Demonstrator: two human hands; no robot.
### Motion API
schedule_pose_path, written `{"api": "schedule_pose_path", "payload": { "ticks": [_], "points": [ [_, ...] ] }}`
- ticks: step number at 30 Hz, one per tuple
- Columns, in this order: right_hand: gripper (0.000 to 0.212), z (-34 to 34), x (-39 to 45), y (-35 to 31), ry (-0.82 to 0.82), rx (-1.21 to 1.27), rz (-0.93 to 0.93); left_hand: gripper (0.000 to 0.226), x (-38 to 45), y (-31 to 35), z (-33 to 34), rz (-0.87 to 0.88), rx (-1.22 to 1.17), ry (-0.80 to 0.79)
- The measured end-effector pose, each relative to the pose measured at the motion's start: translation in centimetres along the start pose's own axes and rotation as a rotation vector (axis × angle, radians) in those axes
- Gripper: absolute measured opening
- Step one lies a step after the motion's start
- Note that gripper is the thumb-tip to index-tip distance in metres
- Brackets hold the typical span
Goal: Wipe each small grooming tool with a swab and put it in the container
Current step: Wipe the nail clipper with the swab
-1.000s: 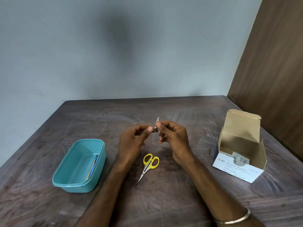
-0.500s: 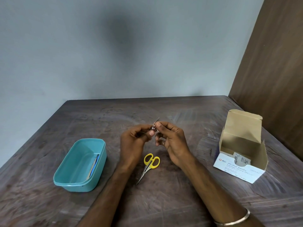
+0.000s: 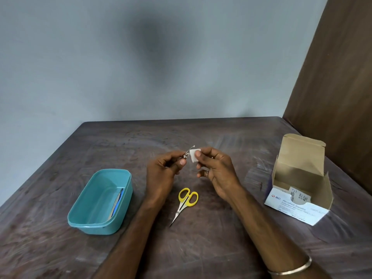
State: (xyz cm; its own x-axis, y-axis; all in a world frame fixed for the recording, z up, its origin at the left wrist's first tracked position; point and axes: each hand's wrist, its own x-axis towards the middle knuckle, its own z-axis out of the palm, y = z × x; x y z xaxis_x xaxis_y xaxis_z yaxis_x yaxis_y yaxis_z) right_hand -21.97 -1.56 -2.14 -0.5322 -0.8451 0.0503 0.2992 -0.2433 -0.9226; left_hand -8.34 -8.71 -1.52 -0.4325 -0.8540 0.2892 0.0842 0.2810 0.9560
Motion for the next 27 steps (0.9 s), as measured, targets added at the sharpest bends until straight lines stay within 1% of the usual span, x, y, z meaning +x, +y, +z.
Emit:
{"api": "schedule_pose_path", "payload": {
  "ticks": [3, 6, 7, 9, 10, 14, 17, 19, 22, 27],
  "points": [
    [0.013, 0.14, 0.03, 0.15, 0.028, -0.014, -0.024, 0.031, -0.13, -0.02, 0.07, 0.039, 0.027, -0.066],
    [0.024, 0.04, 0.11, 0.19, 0.026, -0.050, -0.012, 0.031, -0.17, -0.18, 0.08, 0.051, 0.040, -0.080],
    [0.023, 0.01, 0.08, 0.14, 0.015, -0.078, -0.005, 0.030, -0.12, -0.16, 0.07, 0.053, 0.038, -0.088],
    [0.009, -0.13, 0.04, 0.15, -0.031, -0.140, -0.008, 0.029, -0.14, -0.02, 0.07, 0.066, 0.038, -0.118],
    [0.008, -0.15, 0.00, 0.18, -0.047, -0.163, -0.017, 0.027, -0.17, 0.08, 0.08, 0.073, 0.036, -0.131],
    [0.018, 0.01, 0.06, 0.12, -0.033, -0.163, -0.048, 0.026, -0.28, 0.37, 0.20, 0.077, 0.013, -0.144],
    [0.024, 0.04, 0.02, 0.11, -0.034, -0.134, -0.052, 0.031, -0.36, 0.43, 0.23, 0.062, -0.027, -0.144],
    [0.021, 0.02, -0.07, 0.05, -0.051, -0.127, -0.053, 0.031, -0.27, 0.24, 0.11, 0.039, -0.055, -0.131],
    [0.007, 0.25, -0.25, -0.12, -0.060, -0.097, -0.044, 0.028, -0.07, -0.22, -0.12, 0.006, -0.074, -0.111],
    [0.015, 0.72, -0.38, -0.35, -0.033, -0.064, -0.037, 0.032, 0.00, -0.08, -0.19, -0.006, -0.104, -0.137]
  ]
}}
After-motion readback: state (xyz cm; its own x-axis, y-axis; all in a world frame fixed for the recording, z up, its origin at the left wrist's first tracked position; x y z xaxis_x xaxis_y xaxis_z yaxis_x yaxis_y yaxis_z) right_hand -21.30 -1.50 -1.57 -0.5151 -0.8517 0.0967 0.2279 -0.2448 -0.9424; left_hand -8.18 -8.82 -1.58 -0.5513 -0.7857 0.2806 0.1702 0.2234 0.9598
